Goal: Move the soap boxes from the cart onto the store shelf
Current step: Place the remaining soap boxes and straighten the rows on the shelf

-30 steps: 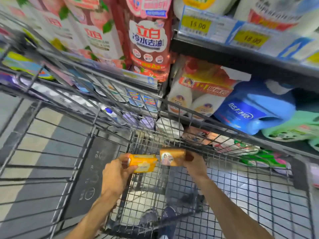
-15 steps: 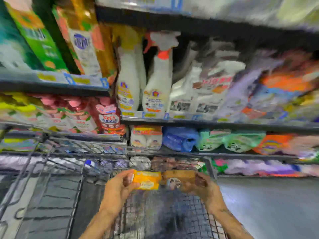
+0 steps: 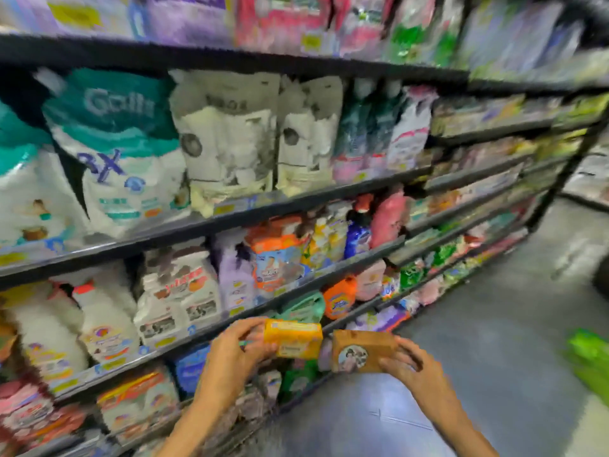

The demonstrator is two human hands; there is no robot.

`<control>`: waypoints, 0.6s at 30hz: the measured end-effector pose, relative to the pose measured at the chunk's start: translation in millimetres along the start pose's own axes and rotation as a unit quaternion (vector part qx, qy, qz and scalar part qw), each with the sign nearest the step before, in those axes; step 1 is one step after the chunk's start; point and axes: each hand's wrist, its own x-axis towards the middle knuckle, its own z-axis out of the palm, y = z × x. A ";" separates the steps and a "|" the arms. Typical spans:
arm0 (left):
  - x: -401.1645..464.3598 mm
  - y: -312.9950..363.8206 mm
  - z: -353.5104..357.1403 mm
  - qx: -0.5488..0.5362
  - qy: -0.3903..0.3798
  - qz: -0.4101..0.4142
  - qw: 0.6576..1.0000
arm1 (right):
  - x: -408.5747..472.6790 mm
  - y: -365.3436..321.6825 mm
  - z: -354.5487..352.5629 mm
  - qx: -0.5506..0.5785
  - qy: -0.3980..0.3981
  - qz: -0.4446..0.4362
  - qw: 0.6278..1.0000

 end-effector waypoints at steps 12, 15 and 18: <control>86.1 198.6 284.7 -0.061 -0.143 0.137 0.978 | 49.0 13.0 -320.9 0.065 0.210 -0.044 0.975; 101.8 238.4 352.8 -0.078 -0.175 0.151 0.970 | 66.7 16.5 -390.3 0.058 0.243 -0.059 0.966; 119.6 275.7 413.1 -0.070 -0.180 0.160 0.968 | 83.6 17.7 -447.9 0.051 0.263 -0.063 0.961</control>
